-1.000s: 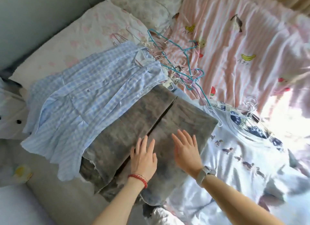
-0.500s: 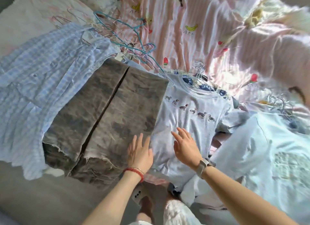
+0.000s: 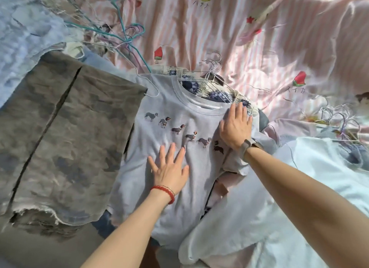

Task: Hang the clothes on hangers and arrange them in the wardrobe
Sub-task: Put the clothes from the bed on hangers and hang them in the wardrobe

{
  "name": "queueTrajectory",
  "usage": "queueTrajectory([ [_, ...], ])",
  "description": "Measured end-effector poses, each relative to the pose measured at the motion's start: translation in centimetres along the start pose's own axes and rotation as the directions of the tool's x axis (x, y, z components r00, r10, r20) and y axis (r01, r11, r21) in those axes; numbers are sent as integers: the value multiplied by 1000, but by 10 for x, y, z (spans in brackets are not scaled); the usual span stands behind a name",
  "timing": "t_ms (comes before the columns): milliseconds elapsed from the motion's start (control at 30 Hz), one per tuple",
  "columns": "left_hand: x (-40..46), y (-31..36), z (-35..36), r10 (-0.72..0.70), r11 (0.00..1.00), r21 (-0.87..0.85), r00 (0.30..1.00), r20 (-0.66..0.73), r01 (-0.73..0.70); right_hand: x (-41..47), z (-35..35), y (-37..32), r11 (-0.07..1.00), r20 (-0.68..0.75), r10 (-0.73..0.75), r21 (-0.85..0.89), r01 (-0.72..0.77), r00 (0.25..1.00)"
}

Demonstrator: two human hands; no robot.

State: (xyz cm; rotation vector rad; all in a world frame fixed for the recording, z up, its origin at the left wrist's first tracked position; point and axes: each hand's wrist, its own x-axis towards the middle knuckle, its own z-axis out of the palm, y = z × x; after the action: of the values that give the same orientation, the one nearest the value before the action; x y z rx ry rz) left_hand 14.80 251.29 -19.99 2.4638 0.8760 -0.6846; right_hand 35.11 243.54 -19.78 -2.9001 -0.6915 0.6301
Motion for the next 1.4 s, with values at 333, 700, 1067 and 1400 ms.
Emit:
queueTrajectory([
  [333, 1, 11, -10, -92, 995, 31, 994, -63, 94, -7, 4, 17, 996, -230, -40, 73, 58, 972],
  [700, -6, 41, -109, 122, 982, -27, 737, -664, -187, -93, -32, 41, 951, -495, -40, 247, 185, 868],
  [1067, -62, 40, -125, 216, 971, 9, 856, -469, -241, -122, -52, 77, 922, -459, -103, 288, 258, 883],
  [1400, -242, -55, -63, -385, 860, -505, 731, -563, 64, -197, -50, -40, 768, -339, -563, 123, 629, 754],
])
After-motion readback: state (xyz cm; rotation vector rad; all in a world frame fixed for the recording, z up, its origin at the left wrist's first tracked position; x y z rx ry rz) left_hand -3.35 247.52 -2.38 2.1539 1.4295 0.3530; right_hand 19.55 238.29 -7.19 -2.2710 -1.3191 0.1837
